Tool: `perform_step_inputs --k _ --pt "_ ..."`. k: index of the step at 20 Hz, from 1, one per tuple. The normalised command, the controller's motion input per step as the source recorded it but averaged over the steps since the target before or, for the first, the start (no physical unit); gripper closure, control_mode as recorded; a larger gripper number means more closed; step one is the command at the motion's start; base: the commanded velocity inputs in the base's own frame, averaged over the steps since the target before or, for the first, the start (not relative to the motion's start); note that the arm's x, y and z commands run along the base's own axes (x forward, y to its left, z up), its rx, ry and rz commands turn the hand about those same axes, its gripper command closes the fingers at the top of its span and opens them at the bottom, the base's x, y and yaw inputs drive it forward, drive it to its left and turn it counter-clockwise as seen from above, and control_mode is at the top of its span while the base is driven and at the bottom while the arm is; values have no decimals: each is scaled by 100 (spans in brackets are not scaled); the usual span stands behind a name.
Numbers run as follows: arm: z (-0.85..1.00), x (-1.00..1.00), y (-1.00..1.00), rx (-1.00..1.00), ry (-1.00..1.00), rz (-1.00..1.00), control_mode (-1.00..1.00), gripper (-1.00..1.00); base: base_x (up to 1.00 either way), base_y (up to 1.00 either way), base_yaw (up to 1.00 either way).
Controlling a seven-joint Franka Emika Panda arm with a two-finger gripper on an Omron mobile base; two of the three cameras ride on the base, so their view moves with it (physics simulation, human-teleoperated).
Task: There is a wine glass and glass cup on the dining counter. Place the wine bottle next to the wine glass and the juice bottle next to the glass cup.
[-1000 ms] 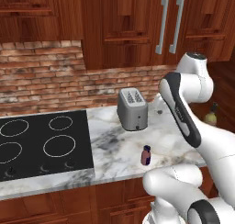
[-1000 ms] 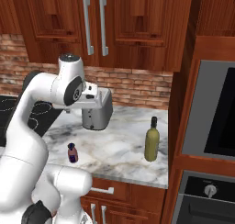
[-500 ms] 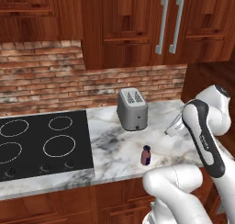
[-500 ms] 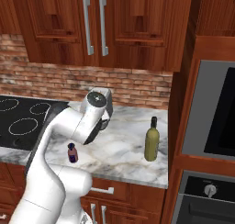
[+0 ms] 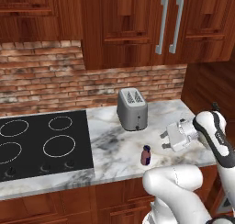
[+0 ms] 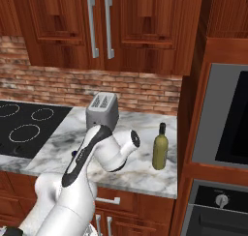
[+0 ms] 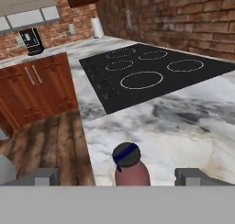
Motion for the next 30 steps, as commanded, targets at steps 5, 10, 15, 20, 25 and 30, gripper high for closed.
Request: perform_step_inputs --k 5,10,15,20,25,30 --pt "-18 2 30 22 3 25 -100 -100 0 0 0" --pt "-22 24 21 20 8 20 -100 -100 0 0 0" --pt "-24 10 5 17 13 7 -100 -100 0 0 0" --pt "-13 6 0 13 9 3 -100 -100 0 0 0" --pt "-6 11 0 5 3 0 -100 -100 0 0 0" --pt "-1 5 16 0 0 0 -100 -100 0 0 0"
